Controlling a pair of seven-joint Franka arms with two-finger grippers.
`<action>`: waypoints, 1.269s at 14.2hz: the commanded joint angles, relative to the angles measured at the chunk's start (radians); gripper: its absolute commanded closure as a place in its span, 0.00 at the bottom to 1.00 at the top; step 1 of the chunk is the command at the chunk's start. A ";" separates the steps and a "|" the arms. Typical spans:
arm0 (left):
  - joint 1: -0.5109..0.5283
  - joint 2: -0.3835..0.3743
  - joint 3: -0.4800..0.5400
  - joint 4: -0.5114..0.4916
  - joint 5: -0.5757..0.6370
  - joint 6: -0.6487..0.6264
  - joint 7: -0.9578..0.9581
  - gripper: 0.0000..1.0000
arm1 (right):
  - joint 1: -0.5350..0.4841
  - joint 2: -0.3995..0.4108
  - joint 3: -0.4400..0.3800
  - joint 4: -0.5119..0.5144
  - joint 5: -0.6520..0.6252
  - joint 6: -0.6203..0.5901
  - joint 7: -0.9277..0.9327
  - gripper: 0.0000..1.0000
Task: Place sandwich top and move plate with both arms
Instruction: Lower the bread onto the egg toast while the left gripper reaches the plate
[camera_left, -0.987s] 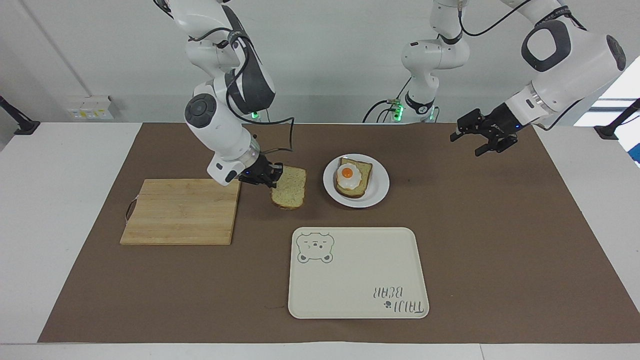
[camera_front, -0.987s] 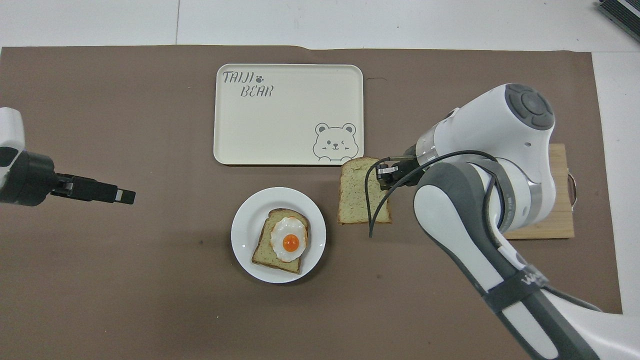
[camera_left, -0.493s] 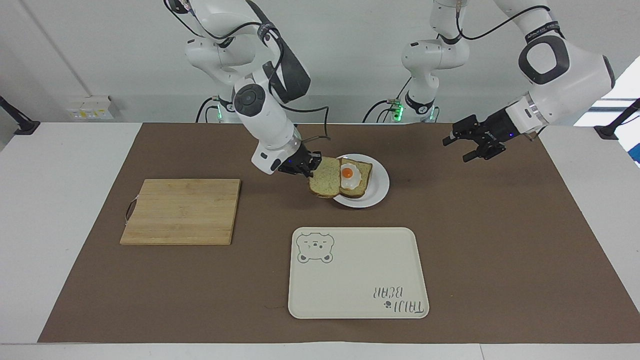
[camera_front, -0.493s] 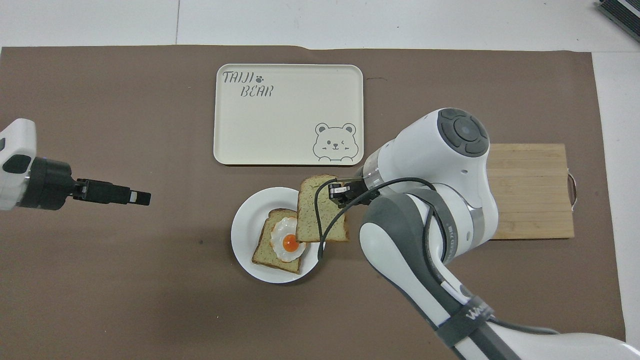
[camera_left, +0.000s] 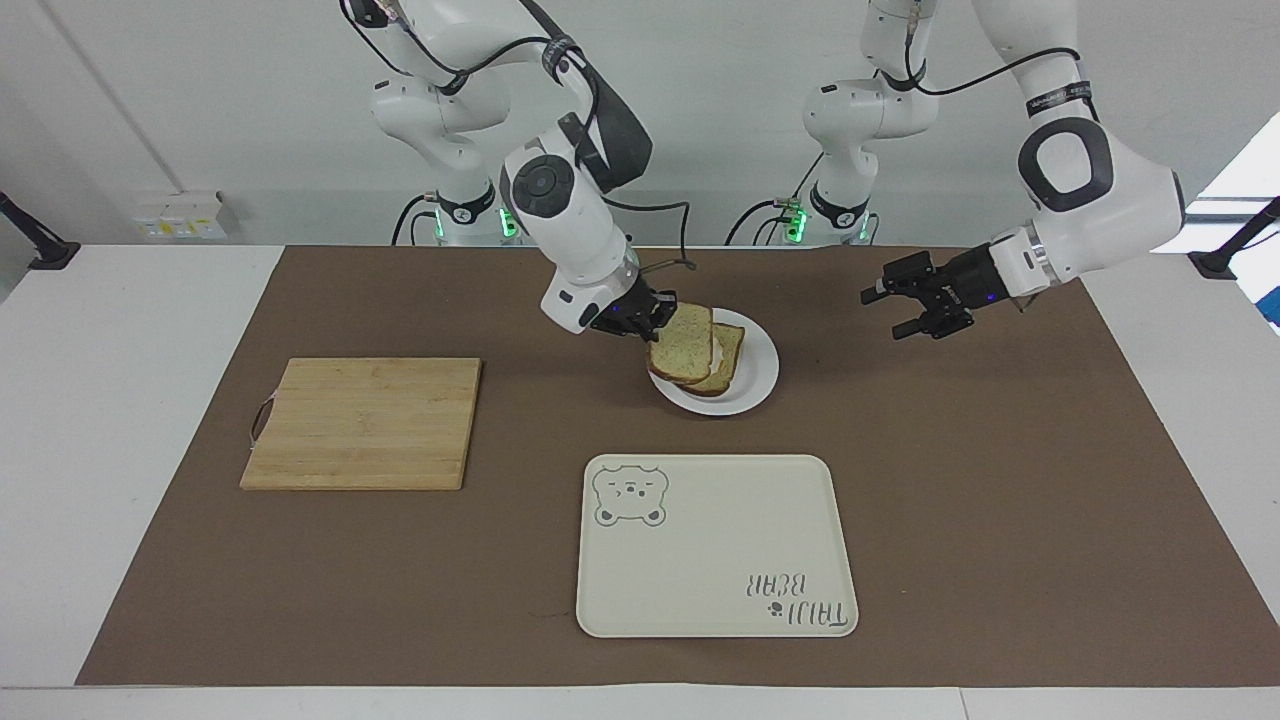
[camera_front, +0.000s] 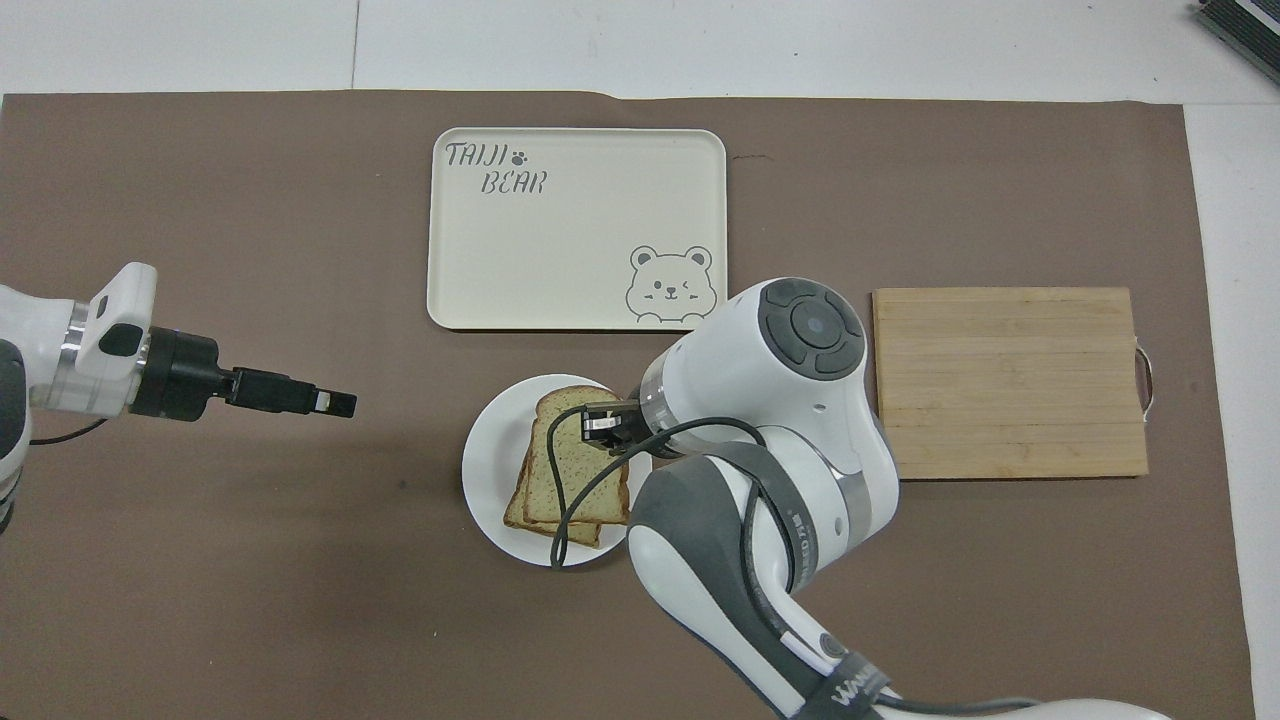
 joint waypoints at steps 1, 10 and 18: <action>-0.005 0.018 -0.004 -0.042 -0.075 0.039 0.065 0.00 | 0.037 0.004 0.000 -0.049 0.025 0.075 -0.007 1.00; -0.098 0.102 -0.005 -0.096 -0.188 0.143 0.111 0.00 | 0.059 0.021 0.000 -0.095 0.023 0.149 -0.107 1.00; -0.144 0.153 -0.005 -0.186 -0.275 0.186 0.247 0.00 | 0.056 0.064 0.000 -0.092 0.059 0.208 -0.084 1.00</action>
